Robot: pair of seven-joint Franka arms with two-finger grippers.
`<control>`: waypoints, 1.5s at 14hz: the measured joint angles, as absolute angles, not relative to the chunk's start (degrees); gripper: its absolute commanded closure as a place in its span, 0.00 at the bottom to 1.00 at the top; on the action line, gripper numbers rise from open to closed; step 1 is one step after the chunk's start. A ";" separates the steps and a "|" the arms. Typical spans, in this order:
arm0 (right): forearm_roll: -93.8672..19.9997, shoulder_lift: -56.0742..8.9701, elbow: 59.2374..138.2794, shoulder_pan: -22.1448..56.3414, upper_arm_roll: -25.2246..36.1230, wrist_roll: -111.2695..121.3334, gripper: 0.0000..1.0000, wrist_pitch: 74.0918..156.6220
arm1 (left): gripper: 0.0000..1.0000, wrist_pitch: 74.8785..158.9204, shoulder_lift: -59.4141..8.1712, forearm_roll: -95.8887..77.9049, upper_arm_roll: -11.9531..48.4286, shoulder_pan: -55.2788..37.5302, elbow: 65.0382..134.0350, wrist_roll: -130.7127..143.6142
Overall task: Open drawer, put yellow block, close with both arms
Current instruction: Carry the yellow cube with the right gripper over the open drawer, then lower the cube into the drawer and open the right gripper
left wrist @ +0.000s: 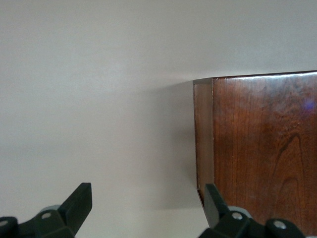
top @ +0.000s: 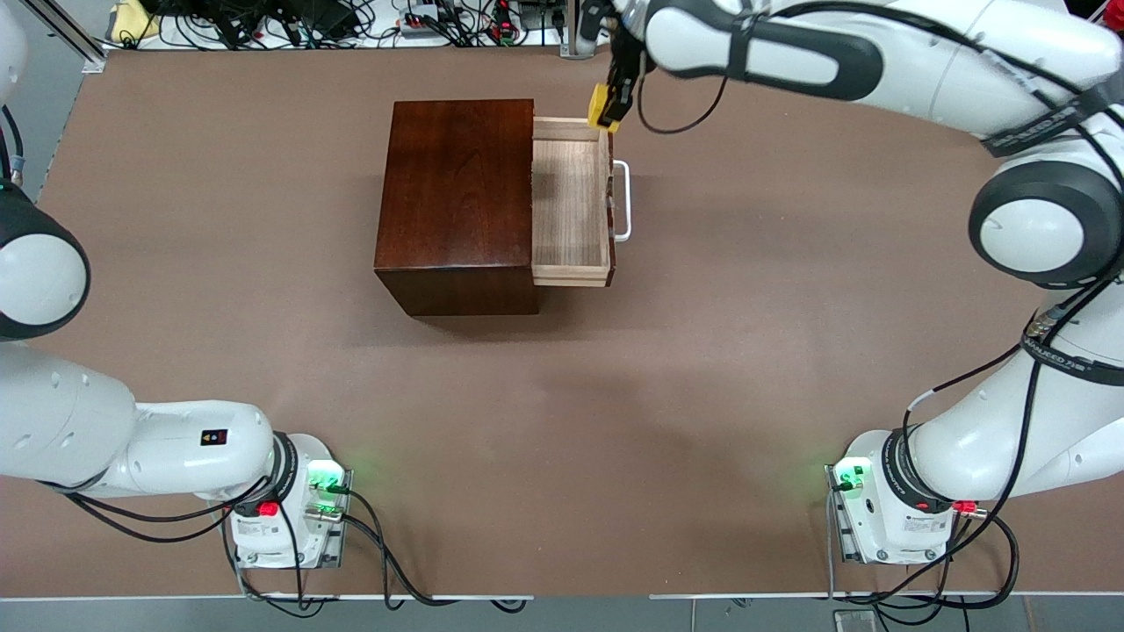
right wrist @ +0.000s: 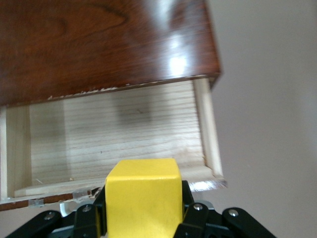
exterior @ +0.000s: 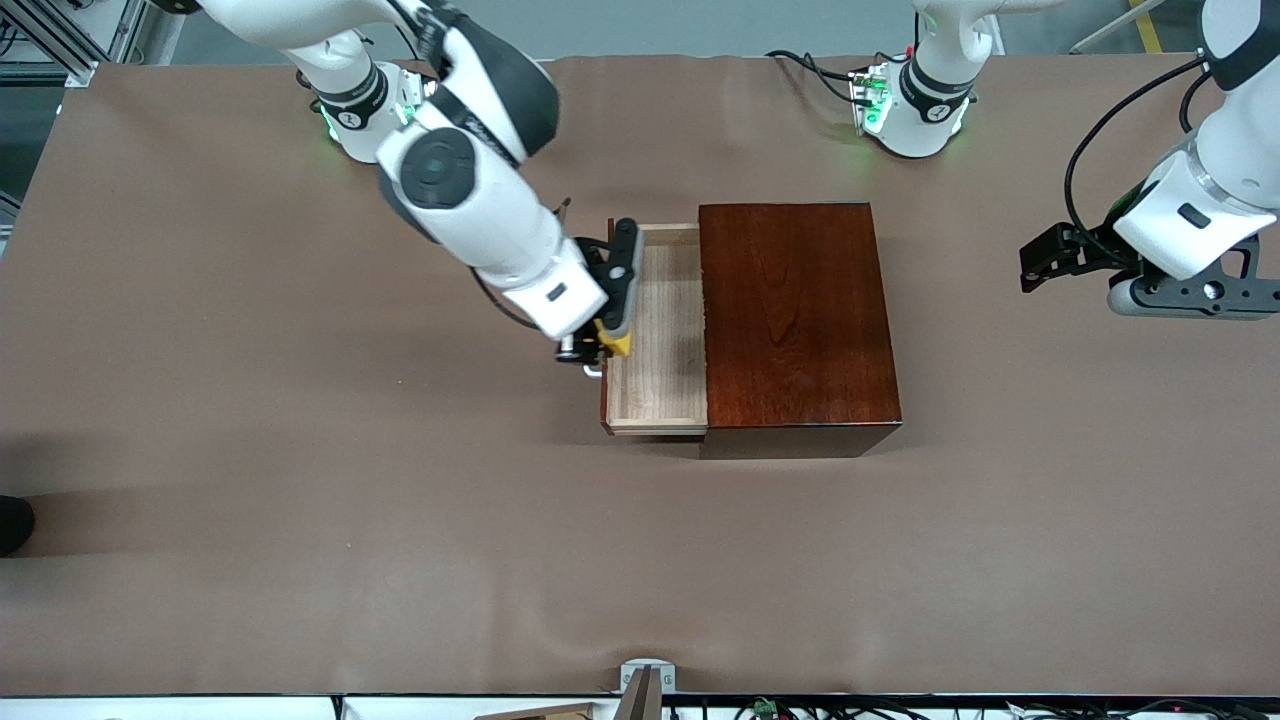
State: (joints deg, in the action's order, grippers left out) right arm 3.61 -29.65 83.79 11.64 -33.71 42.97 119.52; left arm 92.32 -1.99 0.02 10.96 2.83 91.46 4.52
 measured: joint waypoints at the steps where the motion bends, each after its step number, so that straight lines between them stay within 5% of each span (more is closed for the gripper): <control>1: 4.70 -30.67 83.76 12.15 -33.68 43.52 1.00 119.59 | 0.00 92.44 -1.99 0.02 10.96 2.83 91.54 4.52; 21: 11.67 -38.06 83.48 27.69 -22.05 38.55 1.00 126.08 | 0.00 92.73 -2.00 0.02 10.93 2.85 91.56 4.48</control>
State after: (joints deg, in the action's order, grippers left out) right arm 11.67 -38.06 83.48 27.69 -22.05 38.55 126.08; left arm 92.73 -2.00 0.02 10.93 2.85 91.56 4.48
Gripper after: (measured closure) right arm 0.445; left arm 0.000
